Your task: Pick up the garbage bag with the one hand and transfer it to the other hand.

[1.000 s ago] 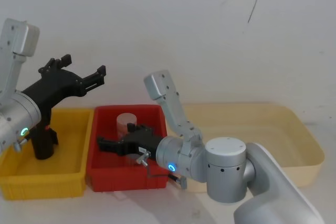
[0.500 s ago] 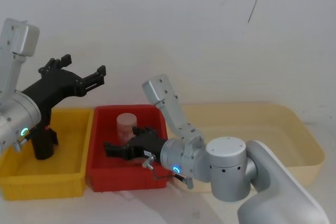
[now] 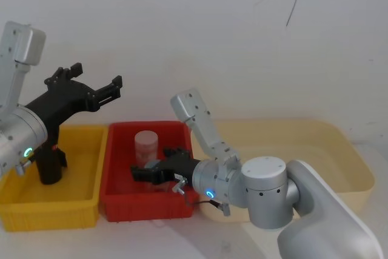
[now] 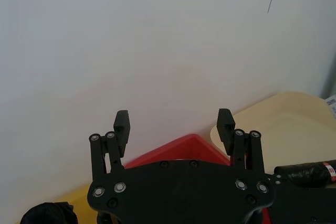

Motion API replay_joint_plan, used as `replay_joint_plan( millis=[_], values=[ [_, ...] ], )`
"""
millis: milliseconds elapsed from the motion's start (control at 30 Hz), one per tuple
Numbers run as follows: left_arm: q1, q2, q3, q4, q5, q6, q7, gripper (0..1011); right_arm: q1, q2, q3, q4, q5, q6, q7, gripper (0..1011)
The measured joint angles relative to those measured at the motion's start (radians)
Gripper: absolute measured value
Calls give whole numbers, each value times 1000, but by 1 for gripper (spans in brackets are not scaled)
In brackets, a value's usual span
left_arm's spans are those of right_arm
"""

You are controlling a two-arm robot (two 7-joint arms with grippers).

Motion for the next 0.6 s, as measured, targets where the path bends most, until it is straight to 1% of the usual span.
replay_joint_plan(
  millis=[600],
  values=[
    [0,0,0,0,0,0,0,1000,7,20,-4,36,-12,10,2,1001]
  ],
)
